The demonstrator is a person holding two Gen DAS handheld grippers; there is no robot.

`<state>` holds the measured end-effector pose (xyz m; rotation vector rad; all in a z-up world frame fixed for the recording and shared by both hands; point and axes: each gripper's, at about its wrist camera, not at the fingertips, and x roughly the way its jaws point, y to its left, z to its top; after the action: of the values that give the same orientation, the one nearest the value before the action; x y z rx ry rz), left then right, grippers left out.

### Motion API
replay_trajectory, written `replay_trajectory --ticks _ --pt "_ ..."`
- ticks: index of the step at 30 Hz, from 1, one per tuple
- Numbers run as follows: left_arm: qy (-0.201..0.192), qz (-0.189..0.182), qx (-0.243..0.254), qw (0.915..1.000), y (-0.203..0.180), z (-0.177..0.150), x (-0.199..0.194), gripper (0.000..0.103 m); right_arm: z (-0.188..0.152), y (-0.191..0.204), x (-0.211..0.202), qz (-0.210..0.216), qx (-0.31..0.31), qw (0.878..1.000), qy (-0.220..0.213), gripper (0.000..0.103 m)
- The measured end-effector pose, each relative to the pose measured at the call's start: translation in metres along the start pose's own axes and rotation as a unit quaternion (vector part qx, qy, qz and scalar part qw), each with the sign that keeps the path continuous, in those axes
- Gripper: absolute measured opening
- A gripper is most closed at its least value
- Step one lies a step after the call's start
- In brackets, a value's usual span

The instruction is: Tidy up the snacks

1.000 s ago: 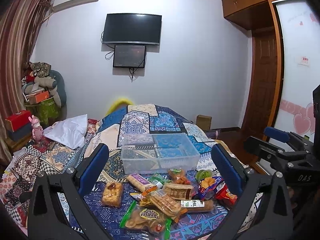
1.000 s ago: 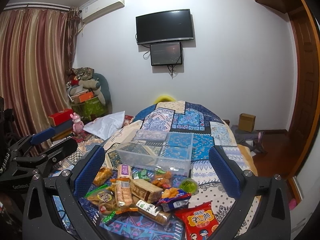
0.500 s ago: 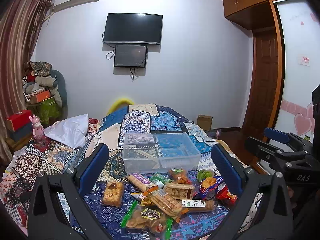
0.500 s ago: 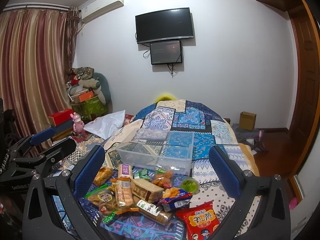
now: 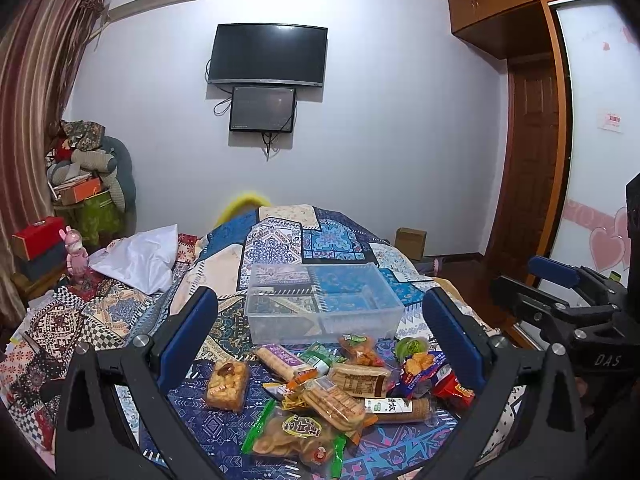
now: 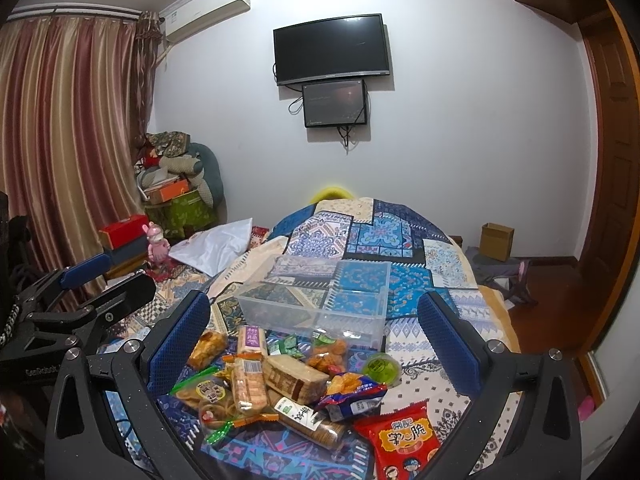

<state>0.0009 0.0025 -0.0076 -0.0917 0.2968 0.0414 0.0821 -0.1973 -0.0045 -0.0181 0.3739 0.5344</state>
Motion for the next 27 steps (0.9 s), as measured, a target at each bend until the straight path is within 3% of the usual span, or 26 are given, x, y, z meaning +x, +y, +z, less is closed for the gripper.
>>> replay_trajectory --ticks 9,13,16,19,27 --pt "0.018 -0.009 0.002 0.9998 -0.002 -0.003 0.007 0.103 -0.001 -0.006 0.002 -0.005 0.003 1.0 0.004 0.103" --pt "0.047 -0.016 0.005 0.9988 -0.002 -0.01 0.017 0.103 -0.005 -0.02 0.003 -0.02 0.001 1.0 0.018 0.103" --pt "0.084 -0.017 0.007 0.9963 -0.001 -0.023 0.031 0.102 -0.014 -0.037 0.006 -0.032 0.0 0.999 0.042 0.103" --pt "0.118 -0.02 0.008 0.9927 0.001 -0.037 0.043 0.092 -0.025 -0.053 0.011 -0.029 0.01 0.997 0.075 0.103" --pt "0.209 -0.012 -0.007 0.9777 0.008 -0.08 0.075 0.092 -0.068 -0.08 0.027 -0.023 0.027 0.985 0.17 0.103"
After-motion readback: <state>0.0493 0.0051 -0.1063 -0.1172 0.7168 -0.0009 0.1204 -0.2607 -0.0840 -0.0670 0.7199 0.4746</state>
